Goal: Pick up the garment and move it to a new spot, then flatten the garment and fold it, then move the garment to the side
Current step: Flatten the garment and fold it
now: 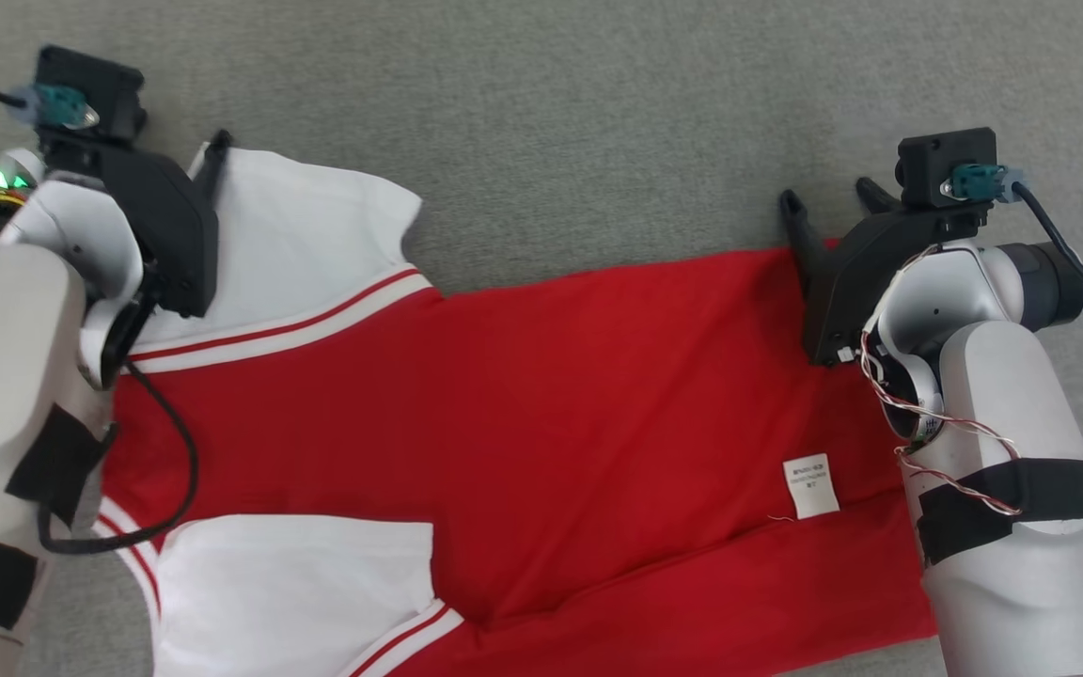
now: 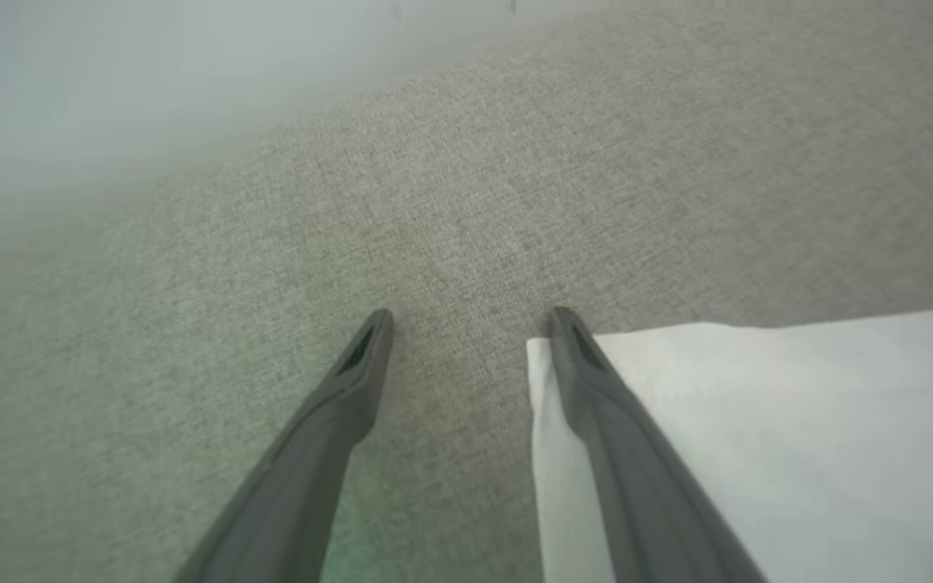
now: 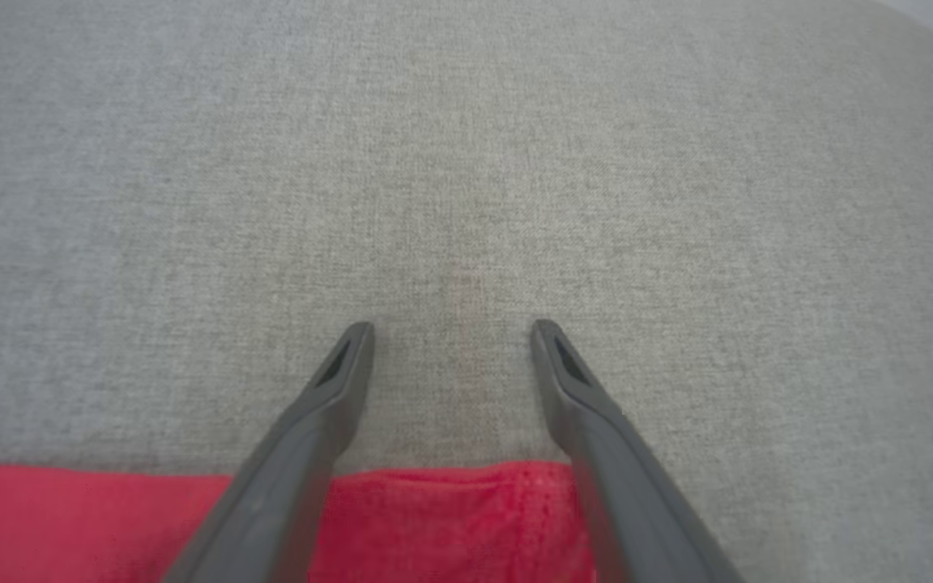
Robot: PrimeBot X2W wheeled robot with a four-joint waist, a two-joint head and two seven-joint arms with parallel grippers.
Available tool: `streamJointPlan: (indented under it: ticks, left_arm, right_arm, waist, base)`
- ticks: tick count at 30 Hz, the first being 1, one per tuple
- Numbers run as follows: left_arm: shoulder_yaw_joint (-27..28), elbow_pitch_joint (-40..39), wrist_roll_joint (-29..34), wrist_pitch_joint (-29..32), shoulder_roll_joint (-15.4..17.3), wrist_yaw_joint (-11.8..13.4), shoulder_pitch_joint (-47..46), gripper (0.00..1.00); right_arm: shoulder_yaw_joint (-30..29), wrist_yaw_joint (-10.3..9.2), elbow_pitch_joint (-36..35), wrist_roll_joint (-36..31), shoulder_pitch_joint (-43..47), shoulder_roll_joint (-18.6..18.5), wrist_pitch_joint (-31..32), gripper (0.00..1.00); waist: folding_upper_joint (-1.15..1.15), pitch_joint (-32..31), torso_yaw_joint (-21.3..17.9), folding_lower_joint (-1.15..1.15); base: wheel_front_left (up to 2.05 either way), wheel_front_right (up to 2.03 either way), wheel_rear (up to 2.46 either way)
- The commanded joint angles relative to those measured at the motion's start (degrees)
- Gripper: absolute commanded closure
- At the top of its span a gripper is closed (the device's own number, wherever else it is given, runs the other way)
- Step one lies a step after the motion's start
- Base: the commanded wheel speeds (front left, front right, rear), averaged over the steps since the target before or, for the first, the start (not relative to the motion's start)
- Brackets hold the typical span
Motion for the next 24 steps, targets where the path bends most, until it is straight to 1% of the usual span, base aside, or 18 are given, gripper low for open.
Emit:
streamJointPlan:
  ticks: [1,3,5,7,9,13,15,17,19,20,24]
  left_arm:
    - [-0.93,1.64,-0.58,1.62,-0.44,-0.12,1.59,0.00]
    - [-1.04,1.96,-0.64,2.29,-0.65,0.04,1.63,0.00]
    - [-1.16,1.70,0.07,1.38,-0.30,0.66,1.20,0.00]
    - [-1.34,1.33,1.44,0.09,0.51,1.90,0.45,0.00]
    - [-0.88,1.06,1.33,-0.34,0.74,3.13,-0.04,0.00]
    - [0.59,-0.15,-0.83,2.40,-0.01,5.00,0.12,0.00]
    - [1.13,-1.72,-2.03,4.55,-0.90,5.94,0.73,0.00]
    - [1.15,-3.35,-2.70,6.69,-0.62,6.23,1.16,0.00]
    - [1.64,-4.55,-4.65,8.89,-1.17,6.36,2.35,0.00]
    - [1.58,-4.90,-4.64,9.84,-1.13,6.65,2.93,0.00]
    - [2.08,-6.74,-5.97,11.42,-1.07,7.62,4.25,0.00]
  right_arm:
    - [-0.43,-0.15,1.04,-0.39,0.57,-0.22,0.08,0.00]
    - [-0.62,-0.15,1.28,-0.37,0.35,-0.22,-0.22,0.00]
    - [-0.75,-0.15,1.55,-0.60,0.23,-0.22,-0.45,0.00]
    - [-0.96,-0.15,1.73,-0.85,0.15,-0.21,-0.72,0.00]
    - [-1.20,-0.15,1.88,-1.05,0.29,-0.20,-0.76,0.00]
    - [-1.91,-0.15,2.11,-1.74,1.12,-0.28,-0.73,0.00]
    - [-2.31,-0.15,2.11,-2.13,1.69,-0.54,-0.59,0.00]
    - [-2.55,-0.15,1.94,-2.49,2.04,-0.60,-0.35,0.00]
    - [-2.48,-0.15,1.64,-2.46,2.28,-0.54,-0.05,0.00]
    - [-2.38,-0.15,1.58,-2.39,2.37,-0.51,0.07,0.00]
    - [-1.63,-0.15,0.85,-1.71,2.23,-0.42,0.53,0.00]
  waist:
    - [-0.01,1.11,-1.30,0.00]
    - [-0.01,0.69,-1.26,0.00]
    - [-0.01,0.13,-1.18,0.00]
    - [-0.01,-0.58,-1.00,0.00]
    - [-0.01,-1.41,-0.75,0.00]
    - [-0.01,-3.45,0.03,0.00]
    - [-0.01,-4.52,0.42,0.00]
    - [-0.01,-5.27,0.60,0.00]
    - [-0.01,-5.56,0.54,0.00]
    - [-0.01,-5.64,0.40,0.00]
    - [-0.01,-5.29,-0.17,0.00]
  base:
    - [0.00,0.00,0.00]
    - [0.00,0.00,0.00]
    - [0.00,0.00,0.00]
    - [0.00,0.00,0.00]
    - [0.00,0.00,0.00]
    - [0.00,0.00,0.00]
    - [0.00,0.00,0.00]
    - [0.00,0.00,0.00]
    - [0.00,0.00,0.00]
    - [0.00,0.00,0.00]
    - [0.00,0.00,0.00]
